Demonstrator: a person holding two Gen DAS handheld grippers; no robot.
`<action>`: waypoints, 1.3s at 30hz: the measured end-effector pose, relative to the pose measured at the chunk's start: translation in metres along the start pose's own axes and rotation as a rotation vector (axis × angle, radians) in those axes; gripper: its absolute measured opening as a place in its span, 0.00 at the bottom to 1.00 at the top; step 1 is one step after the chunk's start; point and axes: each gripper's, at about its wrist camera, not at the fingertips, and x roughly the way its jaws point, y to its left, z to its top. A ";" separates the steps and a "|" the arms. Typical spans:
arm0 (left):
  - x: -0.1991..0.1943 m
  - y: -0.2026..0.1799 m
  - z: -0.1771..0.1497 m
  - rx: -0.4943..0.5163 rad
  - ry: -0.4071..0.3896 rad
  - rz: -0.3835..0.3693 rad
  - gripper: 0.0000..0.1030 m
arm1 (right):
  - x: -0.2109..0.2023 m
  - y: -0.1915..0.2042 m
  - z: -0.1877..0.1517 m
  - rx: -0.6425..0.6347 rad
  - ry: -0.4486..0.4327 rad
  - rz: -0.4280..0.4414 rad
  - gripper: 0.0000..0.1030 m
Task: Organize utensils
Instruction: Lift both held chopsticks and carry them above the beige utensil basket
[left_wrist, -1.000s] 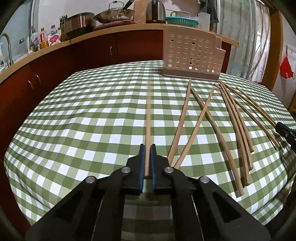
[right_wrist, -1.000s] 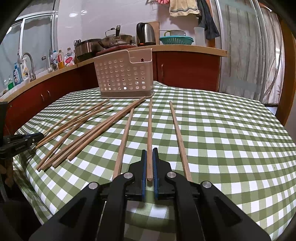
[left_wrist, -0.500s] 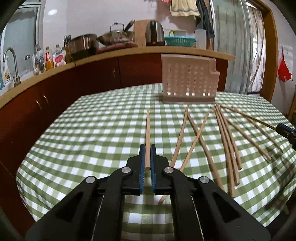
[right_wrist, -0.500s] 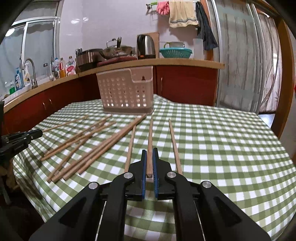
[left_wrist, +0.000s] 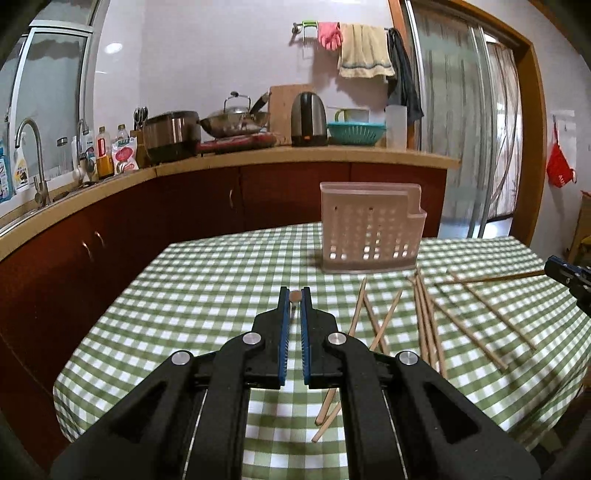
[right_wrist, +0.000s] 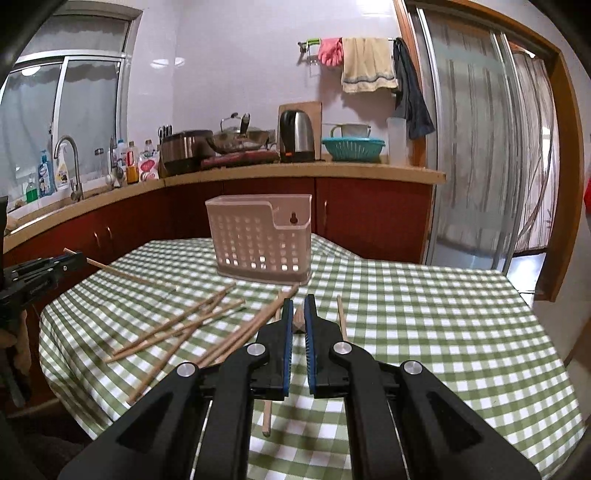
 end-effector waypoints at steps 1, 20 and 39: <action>-0.001 0.001 0.003 -0.004 -0.004 -0.002 0.06 | -0.002 0.000 0.004 0.001 -0.008 0.001 0.07; 0.022 0.019 0.057 -0.046 -0.005 -0.076 0.06 | 0.019 -0.007 0.063 -0.013 -0.048 0.011 0.07; 0.024 0.022 0.140 -0.058 -0.129 -0.192 0.06 | 0.032 -0.005 0.139 -0.023 -0.191 0.074 0.07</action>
